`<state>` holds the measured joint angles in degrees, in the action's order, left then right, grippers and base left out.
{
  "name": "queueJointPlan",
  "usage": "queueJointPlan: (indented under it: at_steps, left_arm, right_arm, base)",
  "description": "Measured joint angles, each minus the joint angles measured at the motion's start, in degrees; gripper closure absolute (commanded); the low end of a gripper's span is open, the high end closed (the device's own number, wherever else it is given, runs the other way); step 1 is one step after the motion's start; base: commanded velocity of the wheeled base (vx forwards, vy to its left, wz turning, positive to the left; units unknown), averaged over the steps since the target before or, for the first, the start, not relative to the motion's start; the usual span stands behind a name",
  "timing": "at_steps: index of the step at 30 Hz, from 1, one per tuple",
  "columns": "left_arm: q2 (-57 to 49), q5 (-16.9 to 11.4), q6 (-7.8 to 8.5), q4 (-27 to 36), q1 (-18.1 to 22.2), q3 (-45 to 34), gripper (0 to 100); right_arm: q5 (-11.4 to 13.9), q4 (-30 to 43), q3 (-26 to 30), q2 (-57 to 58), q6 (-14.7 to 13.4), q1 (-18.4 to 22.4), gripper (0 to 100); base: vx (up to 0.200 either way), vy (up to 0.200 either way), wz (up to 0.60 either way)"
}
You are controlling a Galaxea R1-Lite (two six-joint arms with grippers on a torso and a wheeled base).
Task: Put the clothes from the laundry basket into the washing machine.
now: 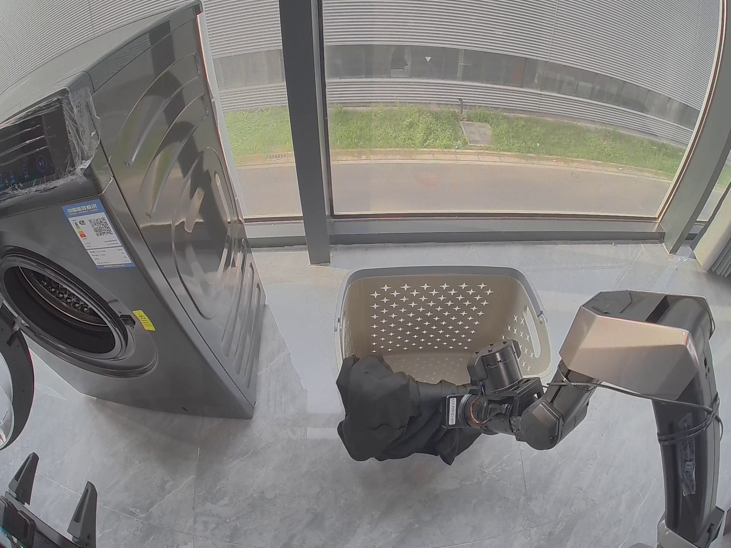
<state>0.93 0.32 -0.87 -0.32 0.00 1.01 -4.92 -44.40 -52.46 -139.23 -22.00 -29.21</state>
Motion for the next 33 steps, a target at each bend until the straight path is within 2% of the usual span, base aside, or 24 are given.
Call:
queueJointPlan:
  at_steps: [11,20,27,33]
  left_arm:
    - [0.0,0.0,-0.09,0.0,0.0,0.0,0]
    - [0.0,0.0,-0.15,0.0,0.0,0.0,0]
    - [0.0,0.0,-0.15,0.0,0.0,0.0,0]
    - [0.0,0.1,-0.20,0.0,0.0,0.0,0]
  right_arm:
    - [0.0,-0.1,2.2,1.4,-0.3,-0.4,100]
    - [0.0,-0.8,8.3,11.0,-0.4,-2.3,100]
    - [-0.4,-7.1,15.8,19.2,-0.2,-4.7,100]
    - [-0.8,-11.5,18.8,22.4,0.1,-5.4,100]
  base:
    - [0.000,0.000,0.00]
    - [0.000,0.000,0.00]
    - [0.000,0.000,0.00]
    - [0.000,0.000,0.00]
